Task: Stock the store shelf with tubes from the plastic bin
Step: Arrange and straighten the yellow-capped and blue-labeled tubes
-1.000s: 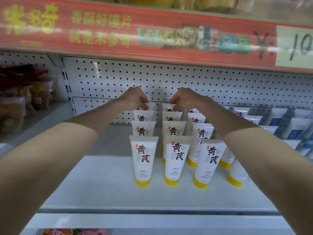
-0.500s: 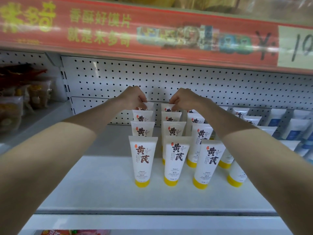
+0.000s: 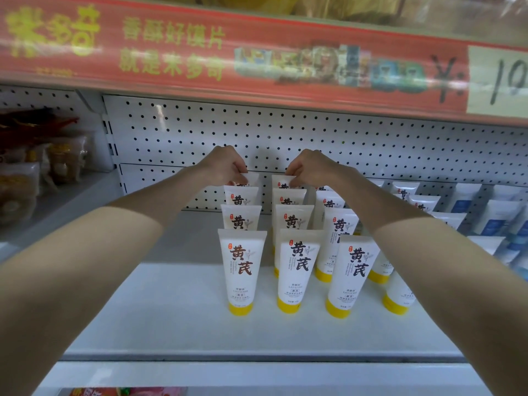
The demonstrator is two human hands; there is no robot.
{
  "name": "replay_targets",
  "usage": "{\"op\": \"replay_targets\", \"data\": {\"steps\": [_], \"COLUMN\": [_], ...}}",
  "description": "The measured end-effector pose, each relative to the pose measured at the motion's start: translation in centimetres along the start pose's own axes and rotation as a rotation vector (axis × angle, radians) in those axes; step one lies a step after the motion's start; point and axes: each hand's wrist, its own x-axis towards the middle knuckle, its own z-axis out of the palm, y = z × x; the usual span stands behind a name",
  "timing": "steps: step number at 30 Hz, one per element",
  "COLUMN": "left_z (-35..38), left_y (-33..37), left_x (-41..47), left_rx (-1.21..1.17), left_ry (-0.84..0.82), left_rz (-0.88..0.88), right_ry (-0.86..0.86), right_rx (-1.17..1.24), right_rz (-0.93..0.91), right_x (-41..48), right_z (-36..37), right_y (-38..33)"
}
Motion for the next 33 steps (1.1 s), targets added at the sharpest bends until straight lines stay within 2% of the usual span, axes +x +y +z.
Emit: {"op": "replay_targets", "data": {"steps": [12,19,22,28,33], "left_z": [-0.7,-1.8,-1.8,-1.3,-0.5], "left_y": [0.1,1.2,1.5,0.2,0.1], "left_x": [-0.6,-2.7,-3.9,-4.6,-4.9], "left_rx": [0.028,-0.068,-0.096,-0.071,-0.076], "left_ry": [-0.071,0.031,-0.026,-0.132,-0.109], "left_rz": [0.005,0.084,0.097,0.045,0.063], "right_ry": [0.038,0.134,0.063,-0.1,-0.094], "right_rx": [0.062,0.116,0.173,0.12,0.07], "right_rz": [-0.028,-0.091,-0.097,-0.085,-0.058], "right_x": [-0.9,-2.8,-3.9,-4.3,-3.9], "right_z": [-0.4,-1.8,-1.7,-0.3,0.5], "right_y": [-0.1,-0.9,-1.3,-1.5,-1.2]}}
